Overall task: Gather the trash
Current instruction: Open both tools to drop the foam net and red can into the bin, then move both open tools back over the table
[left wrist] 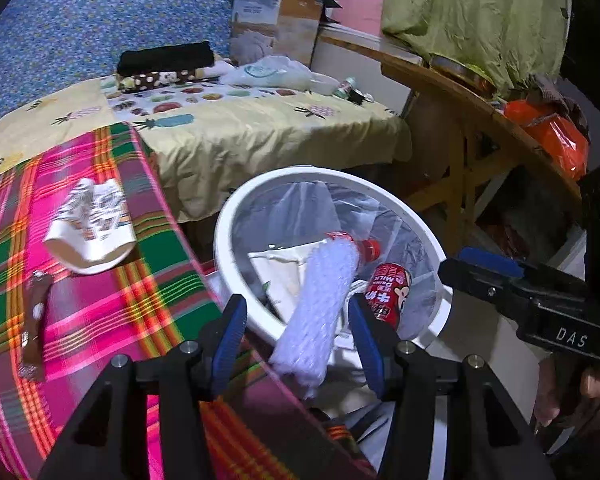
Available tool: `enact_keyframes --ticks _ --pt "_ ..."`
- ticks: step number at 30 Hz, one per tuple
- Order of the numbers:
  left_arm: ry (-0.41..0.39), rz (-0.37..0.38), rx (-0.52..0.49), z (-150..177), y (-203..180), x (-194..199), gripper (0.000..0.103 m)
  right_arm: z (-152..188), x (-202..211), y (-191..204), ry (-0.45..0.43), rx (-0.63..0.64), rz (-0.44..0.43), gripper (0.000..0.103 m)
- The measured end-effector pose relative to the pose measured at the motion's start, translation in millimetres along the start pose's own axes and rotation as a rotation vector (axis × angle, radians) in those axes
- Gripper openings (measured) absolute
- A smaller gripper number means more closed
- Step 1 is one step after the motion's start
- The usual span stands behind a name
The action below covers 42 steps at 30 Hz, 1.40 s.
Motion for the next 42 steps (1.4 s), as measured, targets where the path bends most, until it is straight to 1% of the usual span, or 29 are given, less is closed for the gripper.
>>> enact_keyframes --ticks 4,8,12,16,21,23,25,28,29,31,32,35,37,42 --pt "-0.017 -0.020 0.024 6 13 16 0.055 7 -2 15 0.015 0.002 -0.051 0.055" --pt "-0.032 -0.048 0.050 12 30 31 0.055 13 -10 41 0.035 0.060 -0.093 0.055" --pt "-0.043 -0.075 0.079 18 47 42 0.055 14 -19 61 0.050 0.111 -0.111 0.055" --pt "-0.051 -0.100 0.105 23 65 49 0.055 18 -27 72 0.073 0.147 -0.116 0.055" --pt "-0.054 -0.111 0.130 25 79 52 0.055 24 -35 81 0.103 0.201 -0.086 0.055" --pt "-0.054 -0.110 0.134 26 81 51 0.055 25 -38 79 0.106 0.220 -0.050 0.055" --pt "-0.052 -0.107 0.134 26 82 49 0.055 22 -39 71 0.095 0.227 0.007 0.055" --pt "-0.049 -0.103 0.134 27 83 47 0.055 9 -36 45 0.051 0.173 0.101 0.055" --pt "-0.049 -0.104 0.134 28 83 47 0.055 3 -33 30 0.034 0.136 0.146 0.055" --pt "-0.049 -0.104 0.137 28 85 47 0.055 -2 -29 8 0.020 0.089 0.209 0.055" --pt "-0.049 -0.105 0.138 27 86 47 0.055 -4 -27 -1 0.017 0.067 0.220 0.055" --pt "-0.052 -0.112 0.141 27 88 47 0.055 -7 -18 -12 0.002 0.029 0.219 0.055" --pt "-0.056 -0.119 0.145 27 91 49 0.055 -8 -12 -12 -0.012 0.022 0.201 0.055" --pt "-0.073 -0.147 0.155 28 99 58 0.055 -6 -5 7 -0.025 0.040 0.142 0.055"
Point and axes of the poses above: each gripper's, at about its wrist camera, not at the fingertips, and x roughly against the way its jaws point, y to its left, z to its underside, the point moved 8 cm from there along -x, roughly the way its jaws point, and after that the axes turned 1 degree about z, right-handed, at the moved point
